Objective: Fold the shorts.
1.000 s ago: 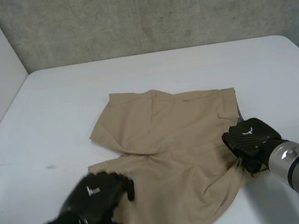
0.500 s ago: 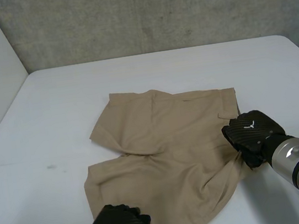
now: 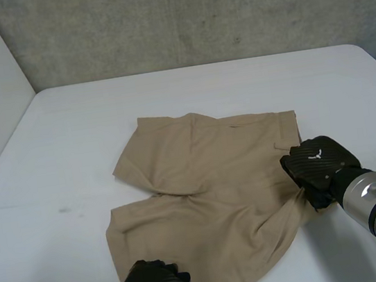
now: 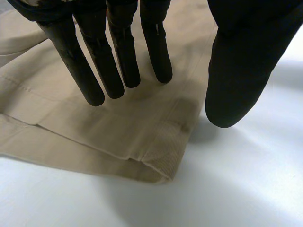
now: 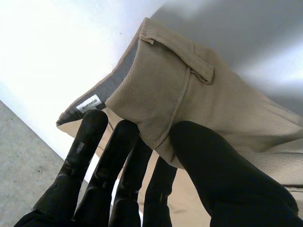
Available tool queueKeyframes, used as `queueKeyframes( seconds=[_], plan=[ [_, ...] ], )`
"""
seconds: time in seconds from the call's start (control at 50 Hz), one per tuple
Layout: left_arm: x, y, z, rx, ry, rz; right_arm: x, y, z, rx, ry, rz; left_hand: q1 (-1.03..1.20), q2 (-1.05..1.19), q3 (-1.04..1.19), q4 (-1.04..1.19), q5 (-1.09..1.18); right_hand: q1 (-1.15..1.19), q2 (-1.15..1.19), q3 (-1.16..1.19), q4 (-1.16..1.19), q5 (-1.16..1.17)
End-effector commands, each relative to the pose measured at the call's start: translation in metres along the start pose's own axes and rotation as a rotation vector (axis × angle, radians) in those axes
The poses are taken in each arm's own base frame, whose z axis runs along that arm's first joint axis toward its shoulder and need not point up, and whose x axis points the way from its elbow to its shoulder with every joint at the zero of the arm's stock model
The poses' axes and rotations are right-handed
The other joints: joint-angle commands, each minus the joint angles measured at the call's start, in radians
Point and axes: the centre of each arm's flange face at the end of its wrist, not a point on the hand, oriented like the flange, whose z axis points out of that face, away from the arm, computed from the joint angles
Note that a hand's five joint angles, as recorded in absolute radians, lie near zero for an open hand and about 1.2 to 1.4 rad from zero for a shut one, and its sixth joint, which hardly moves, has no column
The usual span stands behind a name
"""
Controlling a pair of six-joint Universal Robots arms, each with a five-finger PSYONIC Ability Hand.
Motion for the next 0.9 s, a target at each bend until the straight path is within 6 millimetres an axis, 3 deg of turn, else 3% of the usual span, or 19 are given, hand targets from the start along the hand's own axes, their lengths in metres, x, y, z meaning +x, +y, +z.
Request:
queueKeyframes(
  seconds=[0.02,0.3,0.52,0.6,0.66,0.74,0.86,0.9],
  plan=[
    [-0.002,0.005,0.002,-0.021,-0.022,0.024,0.001,0.001,0.0,-0.007,0.009,0.0,0.071,0.077,0.073,0.079,0.08,0.433,0.22,0.202,0.205,0.23],
    [-0.003,0.004,0.005,-0.003,-0.032,0.027,-0.002,0.001,-0.001,-0.005,0.0,-0.004,0.253,0.259,0.255,0.261,0.262,0.433,0.22,0.202,0.205,0.23],
    [-0.003,0.005,0.007,-0.001,-0.035,0.028,-0.001,-0.001,-0.002,0.003,0.006,-0.005,0.52,0.526,0.522,0.528,0.529,0.433,0.22,0.202,0.205,0.23],
    [-0.004,0.005,0.006,-0.003,-0.04,0.029,0.0,-0.002,-0.002,0.012,0.015,-0.007,0.74,0.746,0.742,0.748,0.749,0.433,0.22,0.202,0.205,0.23],
    [-0.005,0.005,0.006,-0.006,-0.062,0.035,0.001,-0.004,-0.003,0.018,0.029,-0.008,0.754,0.761,0.757,0.763,0.764,0.433,0.22,0.202,0.205,0.23],
    [-0.011,-0.004,0.002,0.023,-0.115,0.079,0.003,-0.006,-0.004,0.022,0.04,-0.009,0.754,0.761,0.757,0.763,0.764,0.433,0.22,0.202,0.205,0.23],
    [-0.023,-0.037,-0.014,0.153,-0.187,0.138,0.003,-0.007,-0.006,0.01,0.039,-0.031,0.754,0.761,0.757,0.763,0.764,0.433,0.22,0.202,0.205,0.23],
    [-0.025,-0.042,-0.019,0.162,-0.192,0.139,0.003,-0.008,-0.015,-0.015,0.032,-0.065,0.754,0.761,0.757,0.763,0.764,0.433,0.22,0.202,0.205,0.23]
  ],
)
